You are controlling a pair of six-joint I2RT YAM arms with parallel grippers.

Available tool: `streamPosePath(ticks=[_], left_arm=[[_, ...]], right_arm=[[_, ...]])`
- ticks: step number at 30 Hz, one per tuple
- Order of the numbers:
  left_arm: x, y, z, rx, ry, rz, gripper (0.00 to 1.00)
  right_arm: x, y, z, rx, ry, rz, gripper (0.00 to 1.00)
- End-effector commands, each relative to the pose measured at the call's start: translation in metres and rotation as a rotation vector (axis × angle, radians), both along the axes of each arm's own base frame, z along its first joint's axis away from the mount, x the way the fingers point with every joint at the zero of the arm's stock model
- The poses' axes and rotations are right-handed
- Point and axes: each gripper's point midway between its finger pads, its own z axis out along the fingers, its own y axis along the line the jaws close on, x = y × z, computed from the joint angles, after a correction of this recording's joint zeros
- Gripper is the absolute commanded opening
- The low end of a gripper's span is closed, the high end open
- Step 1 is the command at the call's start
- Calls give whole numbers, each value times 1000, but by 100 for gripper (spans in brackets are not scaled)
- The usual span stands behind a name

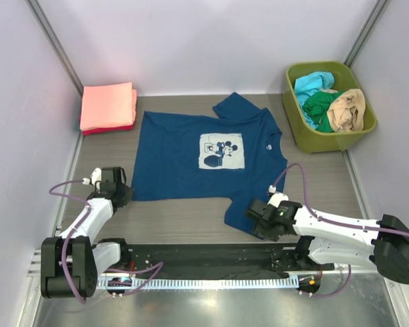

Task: Fold and stack the t-shirts
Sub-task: Fold the tshirt

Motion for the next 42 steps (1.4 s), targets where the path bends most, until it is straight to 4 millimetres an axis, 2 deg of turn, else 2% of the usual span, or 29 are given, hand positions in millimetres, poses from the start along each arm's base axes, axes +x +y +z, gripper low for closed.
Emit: streamPosePath(ticks=[1, 2, 3, 4, 5, 8, 10, 11, 13, 14, 16, 17, 20, 21, 23, 24, 25, 27, 28, 29, 31, 32, 34, 35, 36, 38, 40, 41, 42], left_arm=[[9, 4, 9, 12, -57, 3, 3], [8, 4, 8, 11, -54, 2, 3], [8, 3, 9, 9, -57, 0, 2], [8, 2, 9, 6, -56, -1, 1], [8, 0, 10, -4, -61, -8, 0], [8, -7, 23, -34, -89, -33, 0], [5, -9, 41, -47, -126, -35, 0], [6, -9, 55, -46, -155, -37, 0], [-2, -9, 68, -39, -163, -33, 0], [-1, -8, 88, -32, -227, -34, 0], [-7, -6, 99, -21, -242, -30, 0], [-8, -6, 107, -19, -262, -33, 0], [-4, -7, 122, -14, -285, -42, 0], [-1, -6, 120, -11, -264, -46, 0], [8, -7, 129, -8, -264, -63, 0], [13, -7, 126, -8, -239, -67, 0], [20, -7, 134, -7, -252, -69, 0], [30, -6, 138, 1, -259, -78, 0], [37, -5, 132, 1, -235, -76, 0], [46, -4, 143, 12, -255, -76, 0], [59, 0, 137, 24, -218, -69, 0], [67, 1, 142, 27, -228, -69, 0], [82, 2, 145, 30, -242, -66, 0], [88, 2, 134, 27, -205, -66, 0], [98, 4, 141, 29, -220, -64, 0], [113, 4, 129, 29, -188, -66, 0], [127, 7, 130, 33, -184, -63, 0], [132, 8, 128, 34, -177, -64, 0], [138, 9, 115, 29, -142, -66, 0]], right_arm=[[9, -5, -2, -9, -57, -64, 35], [9, -5, -2, -10, -56, -64, 28], [9, -4, -1, -4, -61, -63, 12], [10, -4, 0, -1, -67, -62, 4], [11, -4, 2, 5, -74, -63, 1], [17, -1, 19, 40, -118, -69, 1], [20, -5, 35, 51, -148, -90, 1], [28, -3, 51, 68, -192, -99, 1], [30, -8, 67, 62, -218, -106, 1], [38, -4, 86, 91, -268, -109, 1], [46, -3, 103, 91, -309, -103, 1], [53, 2, 120, 101, -344, -93, 1], [77, 1, 148, 40, -438, -87, 1], [94, 0, 162, -22, -472, -67, 1], [118, 1, 185, -55, -515, -67, 1], [135, -13, 184, -129, -502, -66, 1], [149, -6, 189, -95, -510, -57, 1], [174, -11, 197, -76, -522, -73, 1], [194, -18, 196, -85, -520, -74, 1], [206, -20, 205, -85, -539, -83, 1], [232, -28, 198, -131, -512, -81, 1], [244, -25, 204, -121, -517, -78, 1], [261, -28, 203, -121, -512, -78, 1], [276, -30, 199, -130, -495, -76, 1], [283, -32, 198, -134, -494, -78, 1], [302, -38, 197, -152, -493, -87, 1], [316, -42, 195, -161, -487, -93, 1], [324, -44, 202, -156, -503, -102, 1], [333, -49, 192, -165, -479, -103, 1]])
